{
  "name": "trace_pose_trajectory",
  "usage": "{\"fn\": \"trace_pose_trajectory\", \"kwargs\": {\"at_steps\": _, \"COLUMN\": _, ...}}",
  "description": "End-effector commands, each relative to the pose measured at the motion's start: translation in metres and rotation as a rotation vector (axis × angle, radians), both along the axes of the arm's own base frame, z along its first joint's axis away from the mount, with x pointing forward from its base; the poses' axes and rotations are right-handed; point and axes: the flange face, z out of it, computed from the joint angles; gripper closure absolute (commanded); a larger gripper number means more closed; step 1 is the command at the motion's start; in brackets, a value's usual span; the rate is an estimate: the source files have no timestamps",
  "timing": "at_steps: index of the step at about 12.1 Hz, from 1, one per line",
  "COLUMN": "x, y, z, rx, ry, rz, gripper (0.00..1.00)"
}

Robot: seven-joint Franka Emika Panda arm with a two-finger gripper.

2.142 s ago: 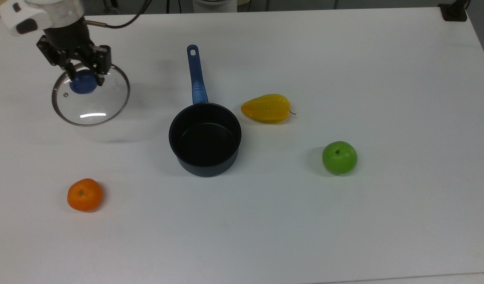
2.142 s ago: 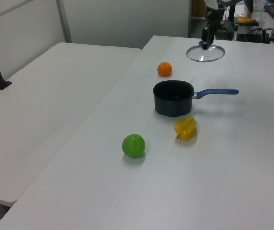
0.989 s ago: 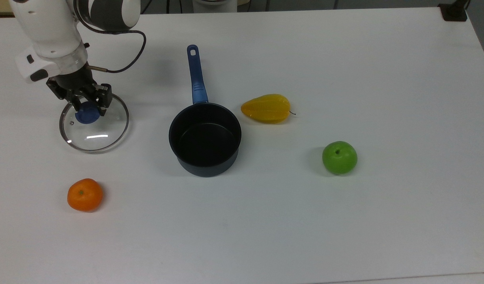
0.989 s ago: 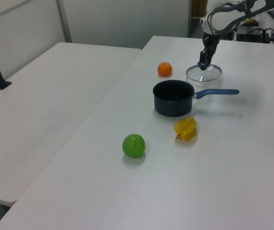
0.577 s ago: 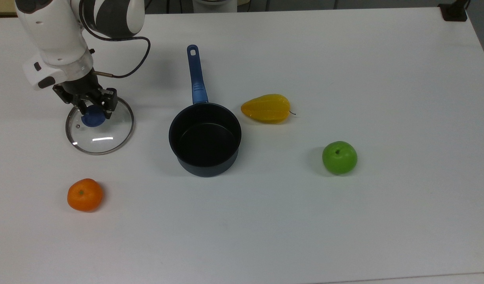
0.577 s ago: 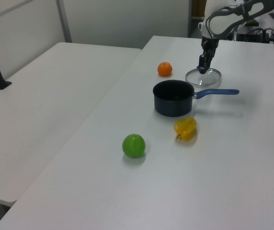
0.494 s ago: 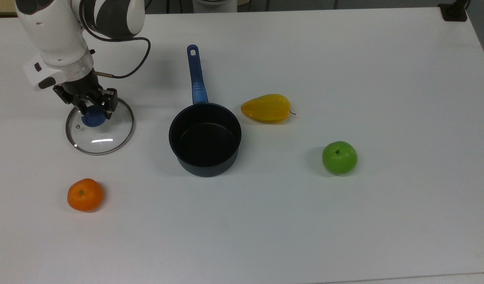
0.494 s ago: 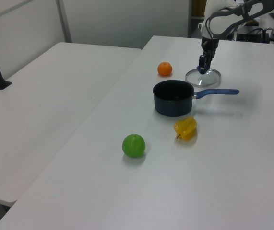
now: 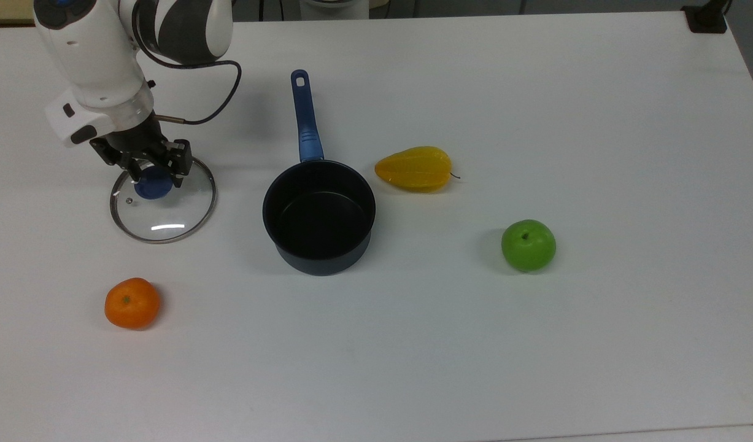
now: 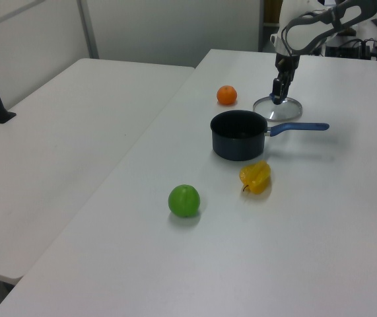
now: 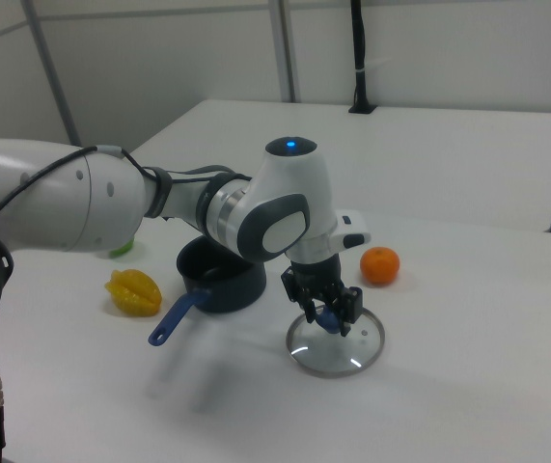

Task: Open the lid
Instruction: 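Lower the glass lid flat onto the table beside the saucepan, then open the gripper and release the lid knob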

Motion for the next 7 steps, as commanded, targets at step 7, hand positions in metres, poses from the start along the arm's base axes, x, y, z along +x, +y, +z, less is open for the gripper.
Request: {"fn": "trace_pose_trajectory", "kwargs": {"at_steps": 7, "x": -0.001, "y": 0.004, "z": 0.063, "rx": -0.021, "ry": -0.1, "rz": -0.074, "gripper": 0.0}}
